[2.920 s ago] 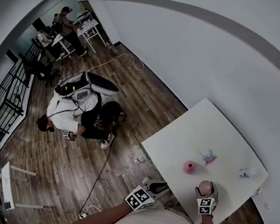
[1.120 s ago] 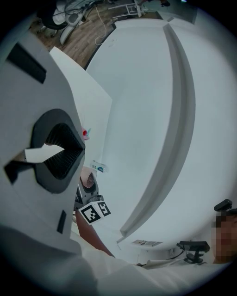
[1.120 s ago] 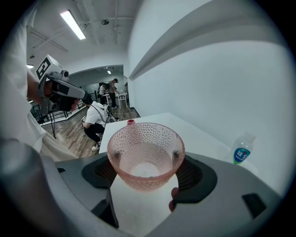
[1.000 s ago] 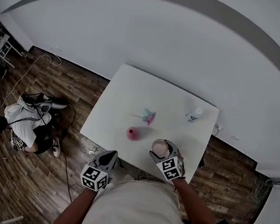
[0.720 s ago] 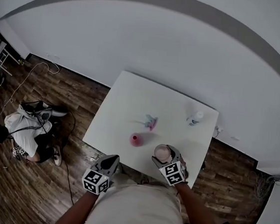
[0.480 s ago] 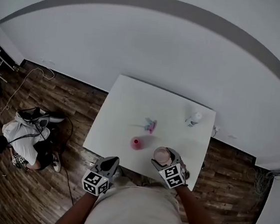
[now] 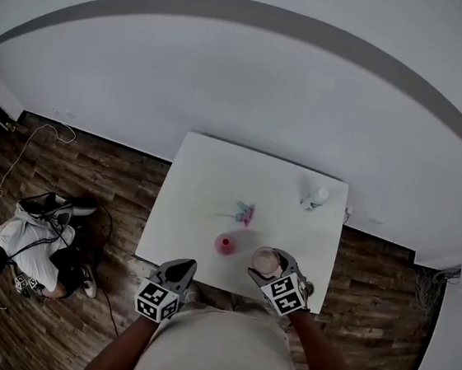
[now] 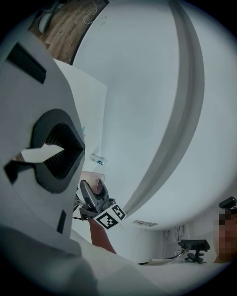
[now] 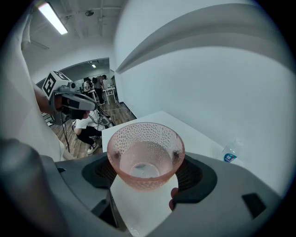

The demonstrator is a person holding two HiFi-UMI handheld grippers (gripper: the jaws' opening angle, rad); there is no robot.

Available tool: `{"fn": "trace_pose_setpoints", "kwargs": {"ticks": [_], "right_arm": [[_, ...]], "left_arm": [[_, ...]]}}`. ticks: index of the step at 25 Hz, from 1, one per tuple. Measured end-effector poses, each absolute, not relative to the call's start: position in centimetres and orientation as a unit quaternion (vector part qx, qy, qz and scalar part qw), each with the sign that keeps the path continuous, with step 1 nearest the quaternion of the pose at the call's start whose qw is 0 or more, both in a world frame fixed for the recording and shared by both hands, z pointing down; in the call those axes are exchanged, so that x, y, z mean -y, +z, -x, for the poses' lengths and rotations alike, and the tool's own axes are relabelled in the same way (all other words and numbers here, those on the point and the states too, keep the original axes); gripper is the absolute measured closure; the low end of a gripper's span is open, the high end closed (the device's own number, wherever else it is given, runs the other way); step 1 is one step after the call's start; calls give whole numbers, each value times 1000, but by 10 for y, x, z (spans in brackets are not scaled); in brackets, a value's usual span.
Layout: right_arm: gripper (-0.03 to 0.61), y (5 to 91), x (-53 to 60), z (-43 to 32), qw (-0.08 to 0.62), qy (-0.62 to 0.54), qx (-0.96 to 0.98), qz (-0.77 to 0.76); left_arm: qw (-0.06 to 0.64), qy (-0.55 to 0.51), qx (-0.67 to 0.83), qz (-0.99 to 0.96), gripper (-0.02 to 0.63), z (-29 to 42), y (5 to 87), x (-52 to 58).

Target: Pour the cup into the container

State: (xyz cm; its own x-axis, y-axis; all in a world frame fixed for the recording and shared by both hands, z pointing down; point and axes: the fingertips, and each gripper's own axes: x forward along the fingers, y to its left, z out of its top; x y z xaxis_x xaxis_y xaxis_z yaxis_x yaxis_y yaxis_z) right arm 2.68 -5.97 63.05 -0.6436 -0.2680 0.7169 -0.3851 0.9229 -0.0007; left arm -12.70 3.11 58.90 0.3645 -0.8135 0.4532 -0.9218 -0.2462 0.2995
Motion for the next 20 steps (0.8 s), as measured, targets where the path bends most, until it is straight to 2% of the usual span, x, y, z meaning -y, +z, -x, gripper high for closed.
{"fn": "trace_pose_setpoints", "kwargs": {"ticks": [20], "right_arm": [[199, 631, 51, 5, 417, 83, 892, -156]], "left_arm": [[267, 102, 542, -790, 602, 156, 595, -21]]}}
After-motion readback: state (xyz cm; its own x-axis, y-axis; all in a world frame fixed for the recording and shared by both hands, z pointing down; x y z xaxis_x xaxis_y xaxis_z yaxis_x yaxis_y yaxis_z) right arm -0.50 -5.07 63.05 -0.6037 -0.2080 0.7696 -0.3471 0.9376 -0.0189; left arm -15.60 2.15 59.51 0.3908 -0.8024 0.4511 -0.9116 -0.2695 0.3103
